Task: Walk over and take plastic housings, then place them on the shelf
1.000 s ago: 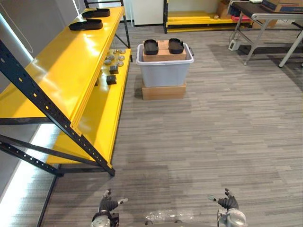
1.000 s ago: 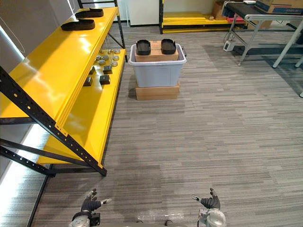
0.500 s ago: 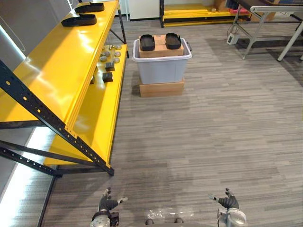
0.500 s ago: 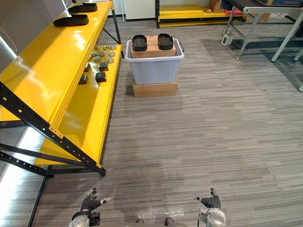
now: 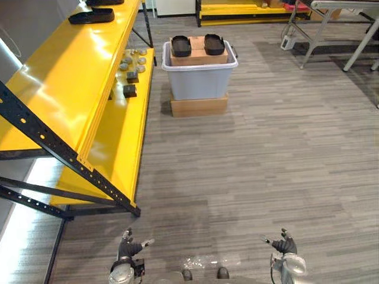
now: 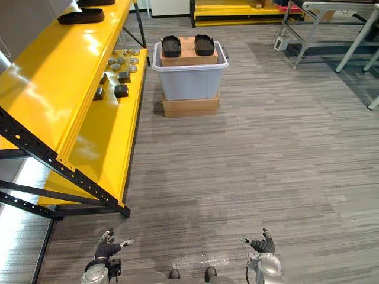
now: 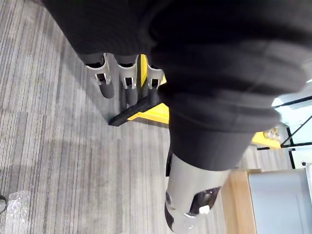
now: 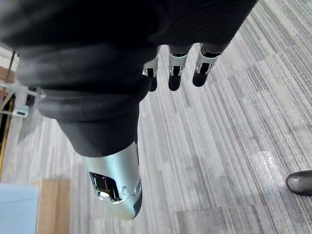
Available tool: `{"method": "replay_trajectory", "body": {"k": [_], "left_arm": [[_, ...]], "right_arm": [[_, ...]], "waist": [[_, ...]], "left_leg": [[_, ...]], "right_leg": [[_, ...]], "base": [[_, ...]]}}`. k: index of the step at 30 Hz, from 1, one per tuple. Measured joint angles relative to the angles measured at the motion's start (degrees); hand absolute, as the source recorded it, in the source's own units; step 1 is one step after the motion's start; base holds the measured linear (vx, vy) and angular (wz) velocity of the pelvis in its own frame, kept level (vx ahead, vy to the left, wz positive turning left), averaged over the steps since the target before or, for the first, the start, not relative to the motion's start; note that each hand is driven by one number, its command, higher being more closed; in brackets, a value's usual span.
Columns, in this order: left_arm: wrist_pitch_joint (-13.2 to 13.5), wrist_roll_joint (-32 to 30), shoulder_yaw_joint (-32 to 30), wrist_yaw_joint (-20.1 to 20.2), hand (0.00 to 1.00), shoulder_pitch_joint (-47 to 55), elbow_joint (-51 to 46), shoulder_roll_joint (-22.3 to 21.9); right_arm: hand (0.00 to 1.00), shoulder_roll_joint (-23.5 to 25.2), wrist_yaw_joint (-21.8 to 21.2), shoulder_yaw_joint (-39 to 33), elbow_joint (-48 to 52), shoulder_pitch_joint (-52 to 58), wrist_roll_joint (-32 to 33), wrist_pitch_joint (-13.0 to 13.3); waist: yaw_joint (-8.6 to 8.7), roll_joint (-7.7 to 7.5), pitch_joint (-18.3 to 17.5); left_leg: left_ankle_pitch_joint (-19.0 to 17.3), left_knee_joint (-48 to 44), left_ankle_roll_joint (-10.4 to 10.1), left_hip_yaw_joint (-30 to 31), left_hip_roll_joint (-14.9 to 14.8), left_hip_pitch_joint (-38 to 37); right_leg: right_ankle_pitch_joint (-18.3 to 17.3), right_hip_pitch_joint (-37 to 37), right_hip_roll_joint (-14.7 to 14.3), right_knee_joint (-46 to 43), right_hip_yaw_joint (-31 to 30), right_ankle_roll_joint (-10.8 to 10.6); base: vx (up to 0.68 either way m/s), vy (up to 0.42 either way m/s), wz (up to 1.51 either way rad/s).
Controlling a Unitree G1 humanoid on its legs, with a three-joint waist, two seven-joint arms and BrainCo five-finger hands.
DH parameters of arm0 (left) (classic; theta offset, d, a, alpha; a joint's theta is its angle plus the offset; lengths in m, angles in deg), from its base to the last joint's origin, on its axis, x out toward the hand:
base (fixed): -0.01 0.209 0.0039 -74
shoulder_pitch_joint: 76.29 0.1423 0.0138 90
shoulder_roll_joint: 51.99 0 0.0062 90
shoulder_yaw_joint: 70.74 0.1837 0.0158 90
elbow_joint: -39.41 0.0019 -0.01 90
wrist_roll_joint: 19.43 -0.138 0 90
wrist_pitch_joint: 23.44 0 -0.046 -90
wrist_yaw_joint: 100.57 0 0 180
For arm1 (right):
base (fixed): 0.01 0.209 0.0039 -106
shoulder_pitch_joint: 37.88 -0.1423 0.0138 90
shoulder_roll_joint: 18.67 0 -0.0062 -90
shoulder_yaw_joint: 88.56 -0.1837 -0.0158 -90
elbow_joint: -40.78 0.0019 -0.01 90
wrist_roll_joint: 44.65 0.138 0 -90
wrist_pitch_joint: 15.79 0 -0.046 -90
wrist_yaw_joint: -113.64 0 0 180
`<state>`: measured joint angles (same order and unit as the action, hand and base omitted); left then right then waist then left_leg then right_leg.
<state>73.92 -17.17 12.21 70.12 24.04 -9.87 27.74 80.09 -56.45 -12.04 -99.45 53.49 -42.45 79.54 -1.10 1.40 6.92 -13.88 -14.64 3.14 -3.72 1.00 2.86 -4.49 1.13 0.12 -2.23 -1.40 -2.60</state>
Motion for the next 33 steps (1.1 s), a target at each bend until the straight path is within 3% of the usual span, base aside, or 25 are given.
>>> {"method": "replay_trajectory", "body": {"k": [1,3,5,7,11,12,13,14,15,16,17,18,19,20,21,22,23,24,25,28,29,30,31,32,33], "left_arm": [[0.0,0.1,-0.1,-0.2,0.0,0.0,-0.1,0.0],[0.0,1.1,-0.1,-0.8,0.0,0.1,-0.7,0.0],[0.0,1.8,-0.1,-0.9,0.0,-0.1,-1.8,0.1],[0.0,1.8,0.1,-1.0,0.0,-0.3,-2.1,0.3],[-0.1,1.9,0.2,-1.2,0.0,-1.5,-2.1,0.7],[-0.1,1.9,0.3,-1.3,0.0,-3.1,-2.1,0.6],[-0.1,2.1,0.6,-1.9,0.0,-4.5,-2.1,0.5],[-0.1,2.1,0.6,-2.1,0.0,-5.0,-2.1,0.5],[0.0,2.2,0.6,-2.3,0.0,-5.4,-2.1,0.7],[0.0,2.1,0.7,-2.3,0.0,-5.1,-2.0,0.8],[0.0,2.1,0.6,-2.3,0.0,-4.9,-1.6,0.2],[0.0,2.1,0.6,-2.3,0.0,-5.0,-1.7,-0.3],[0.0,2.1,0.6,-2.3,0.0,-5.3,-1.7,-0.7],[0.0,2.1,0.5,-2.3,0.0,-5.2,-1.6,-1.0],[0.0,2.1,0.4,-2.2,0.0,-4.9,-1.4,-1.6],[0.2,2.1,0.4,-2.0,0.0,-4.5,-1.5,-2.1],[0.4,2.2,0.3,-1.9,0.0,-4.5,-1.5,-2.0],[0.5,2.2,0.0,-1.9,0.0,-4.5,-1.5,-2.1],[0.5,2.3,0.0,-1.9,0.0,-4.3,-1.5,-2.2],[0.5,2.3,0.0,-1.9,0.0,-3.3,-2.0,-2.6],[0.4,2.4,0.0,-1.9,0.0,-3.2,-2.0,-2.9],[0.4,2.4,0.0,-1.9,0.0,-2.8,-1.9,-3.1],[0.4,2.4,0.0,-1.9,0.0,-2.3,-1.8,-3.6],[0.4,2.4,0.0,-1.9,0.0,-2.0,-1.9,-3.8],[0.3,2.4,0.0,-1.9,0.0,-1.7,-1.6,-3.9]], "right_arm": [[0.0,0.0,0.0,0.0,0.0,-0.3,0.0,-0.2],[0.0,-0.1,0.0,0.0,0.0,-1.1,0.0,-0.8],[0.0,0.1,0.0,0.1,0.0,-0.9,0.0,-1.2],[0.0,0.1,0.0,0.3,0.0,-0.9,0.6,-1.6],[0.0,-0.1,0.0,0.8,0.0,-1.5,0.7,-1.7],[0.0,-0.8,0.0,1.0,0.0,-2.0,0.7,-1.7],[0.0,-1.5,0.1,1.0,0.0,-2.6,0.7,-1.7],[0.0,-1.8,0.1,1.0,0.1,-3.0,0.7,-1.7],[0.0,-2.0,0.1,1.1,0.2,-3.4,0.7,-1.7],[0.0,-2.3,0.2,1.1,0.8,-3.0,0.7,-1.7],[0.0,-2.6,0.2,1.1,1.1,-3.0,0.7,-1.7],[0.0,-2.7,0.2,1.0,1.7,-3.5,0.6,-1.7],[0.0,-2.6,0.1,1.0,2.2,-4.1,0.5,-1.7],[0.0,-2.6,0.1,1.2,2.2,-4.3,0.5,-1.7],[0.0,-2.7,0.1,2.5,2.2,-3.9,0.6,-1.6],[0.0,-2.7,0.1,3.6,2.3,-3.4,0.6,-1.4],[0.0,-2.3,0.2,3.9,2.2,-3.1,0.8,-1.2],[0.0,-1.5,0.2,4.0,2.2,-3.4,1.5,-0.8],[0.0,-1.1,0.2,4.0,2.2,-3.5,2.0,-0.6],[0.0,-0.6,0.4,3.8,2.2,-4.4,2.9,-0.2],[0.0,-0.5,0.4,3.3,2.0,-4.4,3.0,-0.3],[0.0,-0.3,0.4,2.5,2.0,-4.3,3.0,-0.2],[0.0,-0.2,0.7,1.4,1.7,-4.3,3.2,-0.3],[0.0,-0.2,0.9,0.8,1.5,-4.2,3.5,-0.3],[0.0,-0.1,1.4,0.4,1.0,-4.1,4.0,-0.3]], "waist": [[-0.06,0.12,0.1],[-0.15,0.54,0.6],[-0.06,0.07,1.5],[0.3,-0.16,2.7],[0.47,0.33,3.8],[0.64,0.18,4.6],[0.6,1.69,5.8],[0.62,0.94,5.7],[0.69,0.41,6.0],[1.54,0.13,5.9],[2.21,0.86,5.9],[2.38,2.18,5.6],[3.14,2.23,5.6],[3.27,2.23,5.6],[3.46,2.39,5.9],[3.31,2.61,6.2],[3.17,2.64,6.3],[2.07,2.07,6.8],[1.19,1.76,7.0],[-0.76,1.41,7.4],[-1.52,1.14,8.0],[-1.59,0.93,8.1],[-1.67,0.59,8.4],[-2.0,1.01,8.2],[-2.95,1.72,7.9]], "left_leg": [[-0.7,-1.1,0.1,-0.4,-0.1,0.6],[-3.4,-4.5,1.1,-1.2,0.1,1.7],[-5.8,-6.5,1.9,-1.4,1.3,1.3],[-7.6,-6.8,3.2,-0.9,2.2,-1.3],[-8.8,-4.8,3.6,0.5,2.2,-6.3],[-9.1,-3.1,3.1,1.5,1.2,-8.5],[-9.4,-1.6,2.1,2.3,0.0,-10.3],[-9.4,-1.0,1.1,2.5,-0.3,-11.2],[-9.3,0.1,-0.6,2.8,-0.3,-13.3],[-10.3,0.7,-2.3,4.4,-0.7,-15.8],[-10.6,0.5,-2.9,5.4,-1.6,-16.7],[-9.2,-1.4,-5.3,6.6,-3.1,-16.0],[-5.5,-5.8,-7.0,6.9,-3.0,-14.2],[-2.9,-9.9,-6.8,6.7,-3.0,-13.0],[5.7,-21.9,-6.5,6.6,-3.2,-9.1],[8.2,-36.3,-6.3,5.9,-5.4,-3.5],[7.4,-43.0,-5.5,4.2,-7.0,-0.7],[5.8,-51.3,-3.3,1.4,-8.8,4.6],[4.6,-53.5,-2.8,0.4,-8.9,7.0],[0.4,-47.5,-3.2,-0.6,-6.6,17.8],[-0.1,-35.9,-3.1,-0.8,-5.1,20.6],[0.1,-30.2,-3.3,-1.1,-4.2,21.1],[2.3,-17.7,-5.3,-0.9,-2.8,21.5],[4.5,-11.0,-6.2,-0.9,-2.8,21.2],[12.2,-5.2,-5.5,-1.3,-3.0,20.7]], "right_leg": [[-0.6,-0.8,-0.1,-1.2,-0.4,-0.1],[-5.3,-4.6,0.3,-9.8,-1.0,-1.5],[-9.5,-9.8,1.6,-23.4,0.0,-3.1],[-11.6,-16.2,3.3,-38.2,2.7,-2.9],[-12.9,-21.9,3.6,-36.4,7.3,-2.4],[-12.3,-23.9,2.7,-33.3,8.4,-1.7],[-9.5,-26.4,1.4,-29.4,9.3,-0.7],[-7.2,-27.4,0.8,-26.6,9.5,-0.3],[-2.0,-28.3,0.4,-20.6,9.5,0.9],[5.0,-29.1,0.0,-19.3,9.3,4.0],[6.3,-29.4,-0.1,-21.8,9.5,5.0],[3.1,-30.4,0.0,-26.2,11.9,7.1],[0.1,-29.4,0.0,-27.9,12.5,7.3],[-1.3,-27.7,-0.1,-27.5,12.7,7.3],[-3.2,-22.1,-0.4,-24.4,13.3,7.3],[-3.5,-15.5,-1.6,-19.6,13.5,7.4],[-3.5,-12.4,-2.3,-17.4,13.4,7.5],[-3.8,-6.9,-3.1,-13.9,12.8,7.9],[-4.0,-4.3,-3.2,-12.1,12.1,8.2],[-4.9,3.9,-2.7,-4.9,10.0,7.7],[-6.4,6.9,-1.4,-3.5,8.9,6.2],[-7.2,8.0,-0.7,-3.2,8.6,5.9],[-8.9,10.3,0.4,-2.3,8.2,4.8],[-9.7,11.1,0.6,-2.1,7.6,4.4],[-11.7,12.9,0.8,-1.2,6.2,3.3]], "base": [[0.01,0.108,-0.35],[0.04,0.115,-0.21],[0.08,0.111,-0.11],[0.18,0.109,0.08],[0.35,0.071,0.16],[0.46,-0.002,0.46],[0.47,-0.01,0.44],[0.63,-0.047,0.35],[0.58,-0.065,0.39],[0.76,-0.121,0.48],[0.67,-0.141,0.43],[0.79,-0.194,0.34],[0.64,-0.174,0.22],[0.67,-0.198,0.31],[0.67,-0.189,0.34],[0.66,-0.174,0.35],[0.61,-0.152,0.16],[0.57,-0.118,-0.07],[0.54,-0.104,-0.25],[0.5,0.002,-0.32],[0.49,0.076,-0.25],[0.6,0.127,-0.27],[0.41,0.117,-0.17],[0.52,0.175,-0.34],[0.52,0.22,-0.47]]}}
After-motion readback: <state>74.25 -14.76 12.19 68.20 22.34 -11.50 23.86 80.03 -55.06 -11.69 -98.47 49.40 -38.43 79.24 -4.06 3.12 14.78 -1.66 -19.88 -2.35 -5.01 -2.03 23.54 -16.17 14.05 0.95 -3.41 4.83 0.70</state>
